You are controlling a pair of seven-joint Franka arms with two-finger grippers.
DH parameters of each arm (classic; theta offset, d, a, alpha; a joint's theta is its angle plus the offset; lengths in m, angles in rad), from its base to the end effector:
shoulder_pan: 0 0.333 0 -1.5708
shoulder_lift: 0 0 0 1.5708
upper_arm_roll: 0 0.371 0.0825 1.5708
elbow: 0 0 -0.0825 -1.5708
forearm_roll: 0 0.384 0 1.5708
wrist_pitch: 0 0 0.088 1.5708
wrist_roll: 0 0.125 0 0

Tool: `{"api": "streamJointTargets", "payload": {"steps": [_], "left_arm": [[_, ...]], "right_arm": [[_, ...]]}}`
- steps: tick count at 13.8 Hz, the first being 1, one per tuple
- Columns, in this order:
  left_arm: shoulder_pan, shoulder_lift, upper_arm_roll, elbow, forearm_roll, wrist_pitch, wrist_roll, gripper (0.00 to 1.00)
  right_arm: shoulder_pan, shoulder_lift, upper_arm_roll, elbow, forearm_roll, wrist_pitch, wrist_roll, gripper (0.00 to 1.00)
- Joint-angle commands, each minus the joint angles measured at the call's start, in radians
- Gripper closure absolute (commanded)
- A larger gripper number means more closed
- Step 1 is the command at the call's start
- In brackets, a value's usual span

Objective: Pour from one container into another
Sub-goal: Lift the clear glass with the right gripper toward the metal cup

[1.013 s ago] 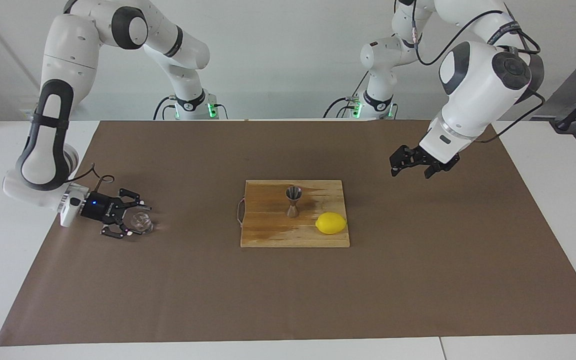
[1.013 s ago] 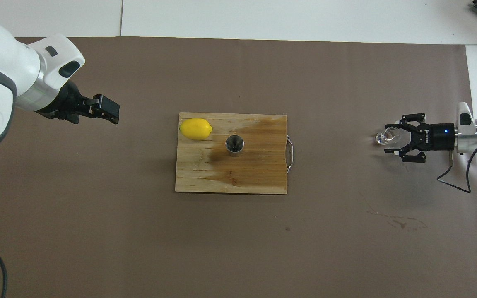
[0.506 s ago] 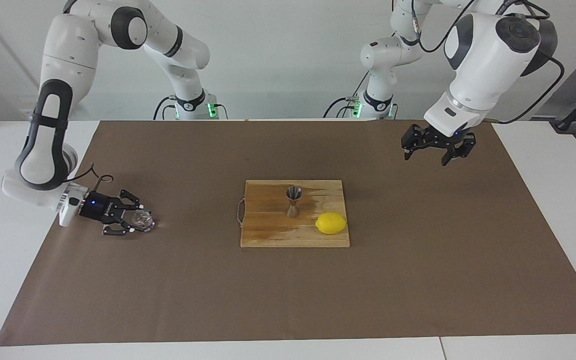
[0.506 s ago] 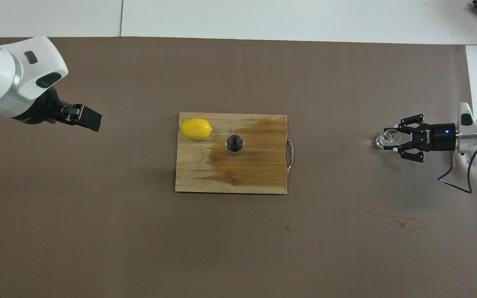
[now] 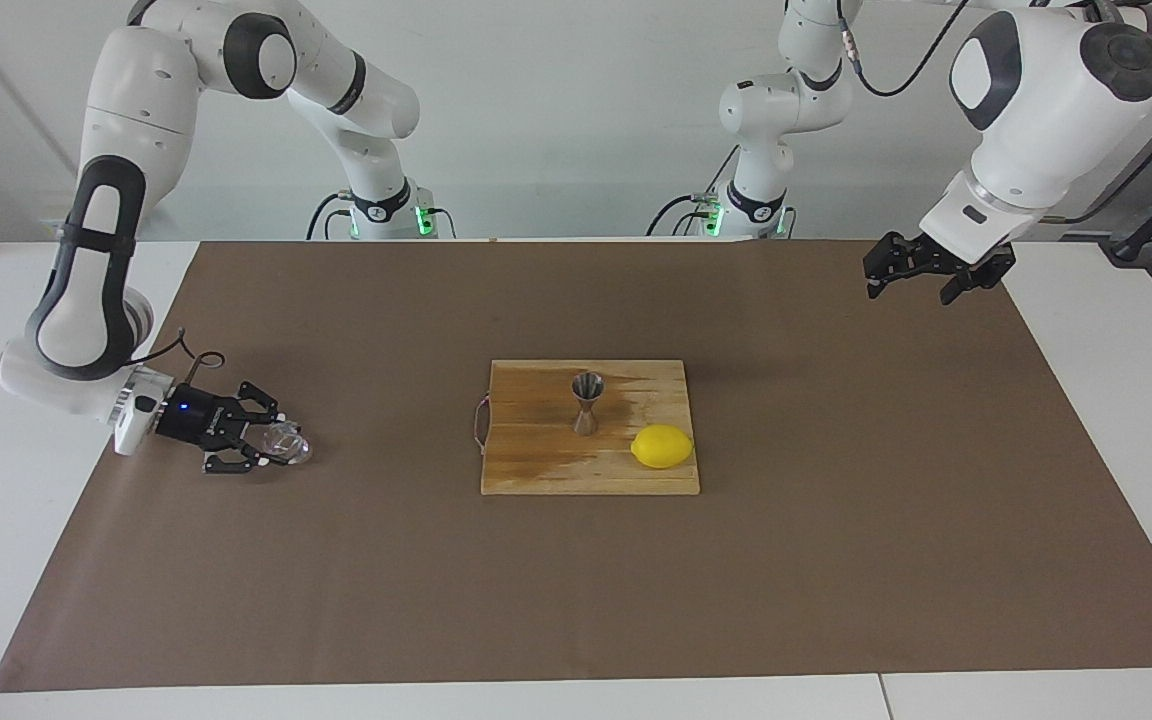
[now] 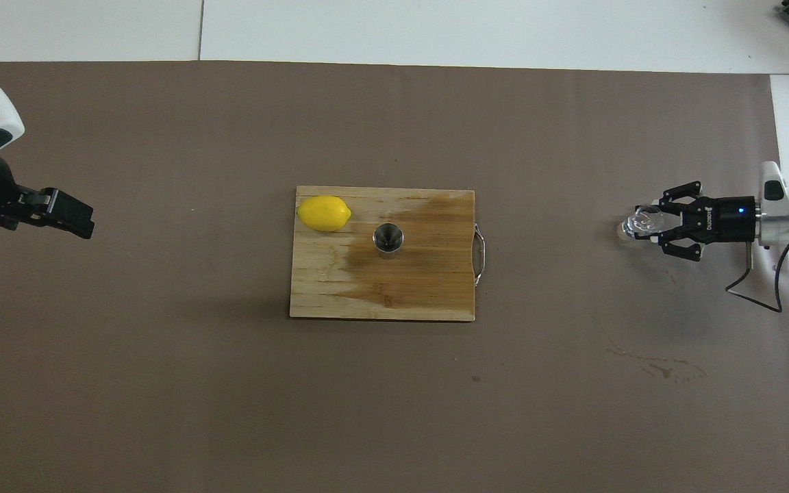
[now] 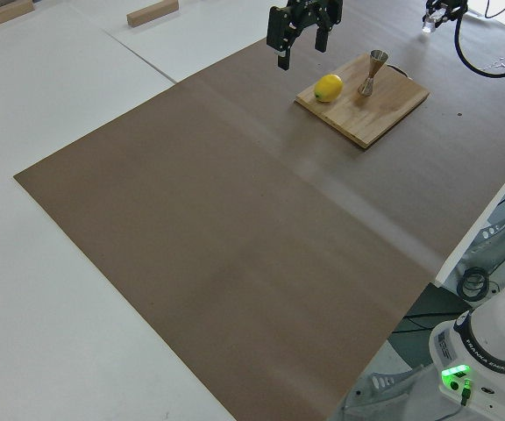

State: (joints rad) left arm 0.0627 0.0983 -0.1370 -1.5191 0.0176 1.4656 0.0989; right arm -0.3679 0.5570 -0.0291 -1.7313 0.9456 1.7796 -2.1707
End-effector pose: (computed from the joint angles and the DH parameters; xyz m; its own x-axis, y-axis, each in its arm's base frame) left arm 0.5727 -0.0360 0.6223 0.9738 -0.1710 -0.1500 -0.1714 -0.9851 0.0107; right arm 0.6364 -0.1729 0.2933 0.2062 0.5536 0.8068 0.9737 -0.1976 -0.1133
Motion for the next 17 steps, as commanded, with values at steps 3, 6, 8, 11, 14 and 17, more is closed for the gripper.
{"api": "streamJointTargets", "payload": {"steps": [3,6,8,11,14,17], "left_arm": [[-0.057,-0.006,0.039,0.045,0.013,-0.155,-0.120,0.00],[-0.067,-0.005,0.086,0.043,0.015,-0.146,-0.114,0.00],[-0.072,-0.006,0.088,0.033,0.015,-0.124,-0.114,0.00],[-0.067,-0.040,0.088,-0.028,0.015,-0.052,-0.110,0.00],[-0.067,-0.061,0.086,-0.064,0.015,0.005,-0.102,0.00],[-0.070,-0.069,0.086,-0.064,0.015,0.053,-0.062,0.00]], "right_arm": [[0.072,-0.107,0.009,0.004,-0.004,0.064,0.029,0.80],[0.154,-0.187,0.008,-0.005,-0.013,0.073,0.099,1.00],[0.223,-0.239,0.006,-0.030,-0.016,0.080,0.178,1.00],[0.315,-0.282,0.008,-0.057,-0.015,0.081,0.184,1.00],[0.415,-0.302,0.008,-0.060,-0.013,0.168,0.264,1.00],[0.525,-0.302,0.006,-0.060,-0.016,0.250,0.285,1.00]]}}
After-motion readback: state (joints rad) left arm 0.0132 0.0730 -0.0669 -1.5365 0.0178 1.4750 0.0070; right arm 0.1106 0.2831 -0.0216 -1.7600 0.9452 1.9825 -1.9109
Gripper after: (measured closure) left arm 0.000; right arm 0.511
